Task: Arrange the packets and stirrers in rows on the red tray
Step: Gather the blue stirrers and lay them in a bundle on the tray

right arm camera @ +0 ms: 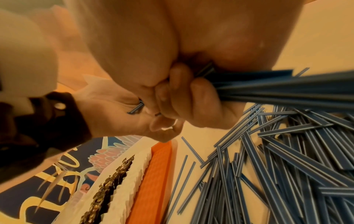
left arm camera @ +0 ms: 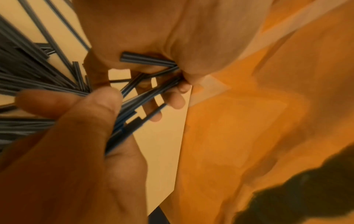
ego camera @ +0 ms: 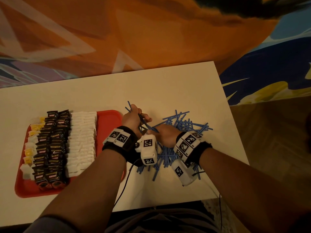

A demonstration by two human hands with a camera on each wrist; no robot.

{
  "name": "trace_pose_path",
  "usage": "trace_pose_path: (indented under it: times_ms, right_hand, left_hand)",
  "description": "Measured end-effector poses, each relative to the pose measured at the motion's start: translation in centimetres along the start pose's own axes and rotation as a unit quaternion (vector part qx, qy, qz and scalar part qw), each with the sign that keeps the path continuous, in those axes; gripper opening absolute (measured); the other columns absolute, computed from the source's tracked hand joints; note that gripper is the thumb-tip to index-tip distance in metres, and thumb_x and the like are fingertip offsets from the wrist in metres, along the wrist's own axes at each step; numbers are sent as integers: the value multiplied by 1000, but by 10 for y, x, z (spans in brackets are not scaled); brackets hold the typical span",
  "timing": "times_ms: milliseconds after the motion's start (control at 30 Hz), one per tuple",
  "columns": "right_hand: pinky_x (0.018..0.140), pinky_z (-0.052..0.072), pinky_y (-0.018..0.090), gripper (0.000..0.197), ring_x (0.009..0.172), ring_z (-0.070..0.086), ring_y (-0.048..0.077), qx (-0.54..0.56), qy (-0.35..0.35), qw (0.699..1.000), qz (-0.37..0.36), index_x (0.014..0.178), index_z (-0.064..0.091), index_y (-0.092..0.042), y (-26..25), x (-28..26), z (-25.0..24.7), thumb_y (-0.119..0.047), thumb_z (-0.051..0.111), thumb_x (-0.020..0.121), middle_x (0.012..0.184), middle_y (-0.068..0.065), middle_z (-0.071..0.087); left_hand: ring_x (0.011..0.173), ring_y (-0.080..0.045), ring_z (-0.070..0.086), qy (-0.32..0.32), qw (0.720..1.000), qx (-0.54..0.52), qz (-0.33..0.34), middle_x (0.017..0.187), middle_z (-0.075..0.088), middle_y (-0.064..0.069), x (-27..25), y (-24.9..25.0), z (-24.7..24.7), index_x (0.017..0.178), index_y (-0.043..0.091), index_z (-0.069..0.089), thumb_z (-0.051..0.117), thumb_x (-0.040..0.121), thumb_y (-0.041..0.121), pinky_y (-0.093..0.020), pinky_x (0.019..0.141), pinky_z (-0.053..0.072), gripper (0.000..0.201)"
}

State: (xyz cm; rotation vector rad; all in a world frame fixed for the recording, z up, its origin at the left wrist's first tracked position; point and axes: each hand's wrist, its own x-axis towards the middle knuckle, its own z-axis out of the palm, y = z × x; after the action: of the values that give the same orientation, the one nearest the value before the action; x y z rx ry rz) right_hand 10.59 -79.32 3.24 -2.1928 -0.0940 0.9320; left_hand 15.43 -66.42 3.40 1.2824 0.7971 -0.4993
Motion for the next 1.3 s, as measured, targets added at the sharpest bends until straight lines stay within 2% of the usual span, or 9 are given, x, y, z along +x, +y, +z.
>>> trace_pose_path:
  times_ms: [133, 233, 367, 500, 700, 800, 1000, 1100, 1300]
  right_hand:
    - [70, 42, 39, 44, 67, 48, 24, 22, 5, 1000, -6, 75, 52, -11, 1, -4, 0, -43, 38, 103, 73, 11, 53]
    - [78, 46, 42, 46, 77, 56, 31, 44, 19, 999, 0, 89, 61, -2, 3, -5, 6, -40, 39, 103, 86, 19, 63]
    - [71, 40, 35, 42, 81, 57, 32, 68, 43, 997, -5, 92, 60, 1, 3, -7, 12, -34, 40, 104, 87, 20, 62]
    - [82, 45, 38, 41, 100, 60, 34, 73, 49, 996, 0, 119, 55, 0, -6, -7, 15, -35, 39, 104, 108, 21, 63]
    - [70, 41, 38, 51, 70, 49, 25, 86, 10, 996, -21, 77, 55, -6, -8, -12, 10, -49, 40, 101, 75, 15, 54]
    - [66, 47, 43, 51, 63, 50, 22, 104, 13, 994, -4, 77, 59, -8, -9, -15, 6, -55, 44, 94, 68, 11, 54]
    - [46, 37, 24, 46, 40, 47, 12, 246, 108, 962, 38, 87, 69, -9, -3, -28, -12, -37, 37, 105, 57, 3, 64]
    - [56, 44, 28, 50, 64, 63, 21, 373, 168, 912, 29, 90, 69, -4, -18, -25, -20, -36, 34, 106, 79, 11, 74]
    - [100, 47, 45, 39, 105, 65, 26, 381, 200, 900, 66, 95, 75, -18, -45, -12, -8, -40, 43, 101, 110, 5, 70]
  left_hand:
    - [78, -19, 64, 19, 997, 73, 26, 73, 74, 0, -2, -6, 1, 75, 20, 44, 22, 106, 52, -30, 62, 38, 50]
    - [91, -26, 65, -11, 998, 52, 24, 89, 77, -4, -1, -12, 1, 70, 18, 42, 23, 106, 52, -41, 81, 48, 53]
    - [86, -29, 70, -42, 999, -9, 26, 70, 73, -9, -6, -16, 4, 68, 15, 40, 26, 106, 50, -41, 81, 51, 54]
    - [47, -20, 54, -20, 993, -113, 7, 48, 41, -1, -15, -16, 9, 66, 15, 44, 34, 100, 60, -35, 61, 53, 57]
    - [42, -14, 16, 32, 982, -183, 23, 53, 16, 4, -20, -9, 7, 63, 20, 29, 35, 98, 64, -23, 41, 22, 56]
    - [41, -13, 14, 59, 974, -212, 48, 54, 14, 5, -18, -1, -3, 68, 20, 29, 38, 99, 61, -23, 38, 17, 53]
    - [39, -12, 20, 68, 990, -76, 93, 48, 23, 8, -25, 4, -35, 64, 20, 32, 49, 96, 59, -22, 40, 23, 54]
    - [38, -9, 28, 21, 989, 77, 125, 50, 34, 8, -38, -11, -31, 68, 20, 40, 44, 99, 58, -23, 41, 26, 49]
    - [46, -11, 47, -109, 961, 197, 160, 85, 71, -3, -59, -20, -18, 104, 17, 69, 35, 96, 68, -25, 47, 40, 62]
